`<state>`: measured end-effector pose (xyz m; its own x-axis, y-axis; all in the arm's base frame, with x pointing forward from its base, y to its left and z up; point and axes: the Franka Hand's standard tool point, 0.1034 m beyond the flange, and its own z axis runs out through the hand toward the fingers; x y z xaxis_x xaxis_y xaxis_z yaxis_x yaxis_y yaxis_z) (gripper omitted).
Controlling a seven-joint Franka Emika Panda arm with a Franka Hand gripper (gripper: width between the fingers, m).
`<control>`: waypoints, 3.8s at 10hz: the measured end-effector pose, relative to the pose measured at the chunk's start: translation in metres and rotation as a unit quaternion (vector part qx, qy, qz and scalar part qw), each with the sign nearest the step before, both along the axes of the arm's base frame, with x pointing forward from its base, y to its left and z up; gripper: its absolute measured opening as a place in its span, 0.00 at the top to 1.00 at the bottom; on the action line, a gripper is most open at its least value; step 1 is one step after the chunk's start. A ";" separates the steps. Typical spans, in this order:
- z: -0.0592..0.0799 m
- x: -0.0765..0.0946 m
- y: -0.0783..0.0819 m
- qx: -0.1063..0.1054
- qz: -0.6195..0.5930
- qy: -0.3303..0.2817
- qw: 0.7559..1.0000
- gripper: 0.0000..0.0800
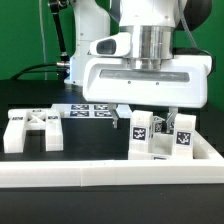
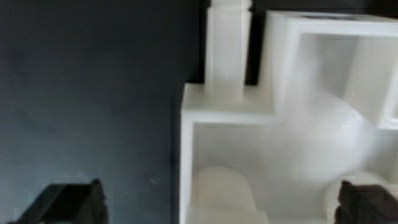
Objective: Assemble chair
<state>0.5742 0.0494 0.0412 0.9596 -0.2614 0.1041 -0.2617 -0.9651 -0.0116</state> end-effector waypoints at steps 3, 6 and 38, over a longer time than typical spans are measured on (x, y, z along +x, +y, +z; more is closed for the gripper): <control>-0.012 -0.004 -0.002 -0.003 0.000 0.007 1.000 0.19; -0.020 -0.007 -0.004 -0.006 -0.001 0.012 1.000 0.19; 0.040 -0.030 -0.052 0.060 -0.030 0.382 0.922 0.96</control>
Offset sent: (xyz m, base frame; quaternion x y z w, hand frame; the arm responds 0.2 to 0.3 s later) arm 0.0058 -0.0021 -0.0112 -0.0020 0.0165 -0.0070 0.9998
